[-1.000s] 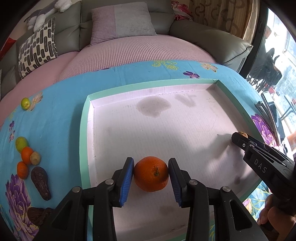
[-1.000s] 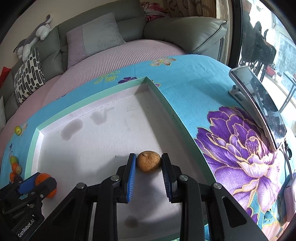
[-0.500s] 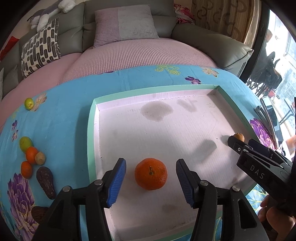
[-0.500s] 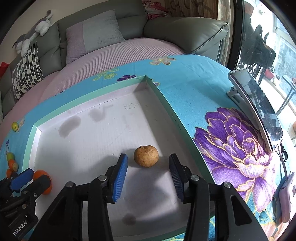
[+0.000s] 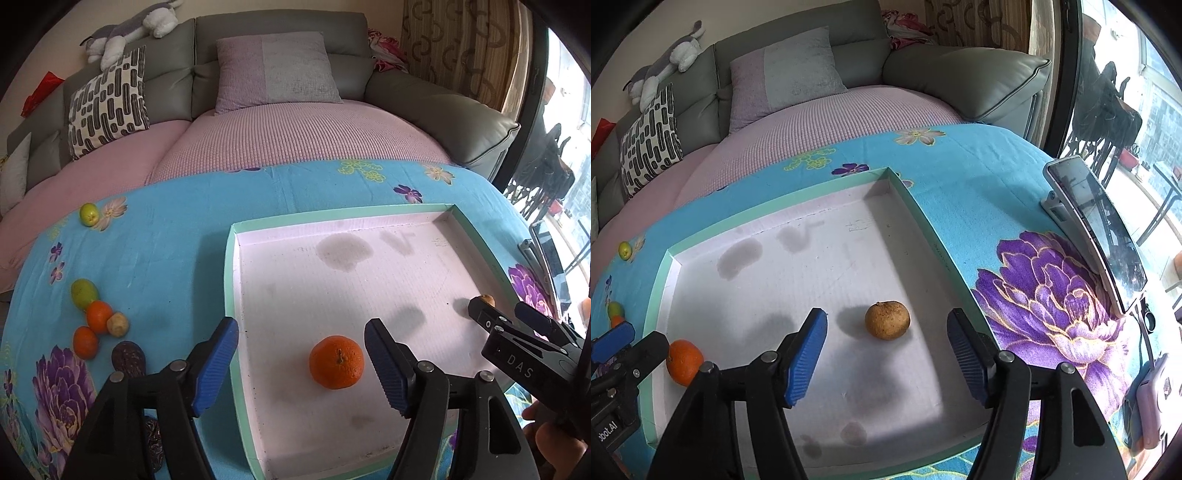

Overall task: Organize fruits
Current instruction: 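Withdraw both open tools from the tray back toward the fruit row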

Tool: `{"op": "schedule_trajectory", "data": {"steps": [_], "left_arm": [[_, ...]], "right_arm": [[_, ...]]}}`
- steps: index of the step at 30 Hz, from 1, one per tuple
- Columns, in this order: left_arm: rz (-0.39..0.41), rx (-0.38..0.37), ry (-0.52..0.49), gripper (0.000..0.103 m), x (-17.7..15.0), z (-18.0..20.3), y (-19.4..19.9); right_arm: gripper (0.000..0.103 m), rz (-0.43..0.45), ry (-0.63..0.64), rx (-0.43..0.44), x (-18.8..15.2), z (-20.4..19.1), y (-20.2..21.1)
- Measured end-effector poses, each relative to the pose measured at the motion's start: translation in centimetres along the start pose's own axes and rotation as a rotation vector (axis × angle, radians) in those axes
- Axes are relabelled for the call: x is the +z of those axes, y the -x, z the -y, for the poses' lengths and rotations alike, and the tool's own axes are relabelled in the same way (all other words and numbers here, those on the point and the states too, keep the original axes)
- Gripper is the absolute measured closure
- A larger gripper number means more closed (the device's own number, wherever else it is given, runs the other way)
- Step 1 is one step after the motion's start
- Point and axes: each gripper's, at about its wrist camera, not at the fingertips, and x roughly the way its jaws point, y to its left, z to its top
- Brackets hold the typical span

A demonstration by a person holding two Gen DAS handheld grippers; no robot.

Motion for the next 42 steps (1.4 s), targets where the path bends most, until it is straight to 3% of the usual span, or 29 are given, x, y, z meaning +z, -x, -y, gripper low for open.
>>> {"op": "schedule_trajectory", "data": {"steps": [1,9,14,15,21,24,37,42], "left_arm": [[0.008,0.011,0.004,0.027,0.0,-0.2,0.1],[0.042,0.098,0.067,0.008,0.1,-2.3,0.4],[0.063,0.135,0.094,0.005,0.1,-3.1,0.5],[0.064,0.146,0.094,0.000,0.1,-3.2,0.4],[0.082,0.186,0.103,0.000,0.0,-4.0,0.9],[0.087,0.189,0.116,0.000,-0.1,-4.6,1.1],[0.093,0.202,0.121,0.000,-0.4,-6.9,1.8],[0.099,0.219,0.121,0.000,-0.8,-8.5,2.4]], "right_arm": [[0.022,0.000,0.000,0.000,0.0,0.0,0.0],[0.022,0.001,0.015,0.001,0.0,-0.2,0.0],[0.021,-0.004,0.026,-0.007,0.0,-0.4,-0.1],[0.021,-0.007,0.027,-0.009,0.0,-0.4,-0.2],[0.020,-0.012,0.041,-0.023,-0.2,-0.6,-0.4],[0.004,-0.002,0.041,-0.028,-0.1,-0.7,-0.2],[0.004,0.040,0.088,-0.034,0.1,-2.4,0.6],[0.004,0.087,0.096,0.002,0.2,-3.4,1.5]]}}
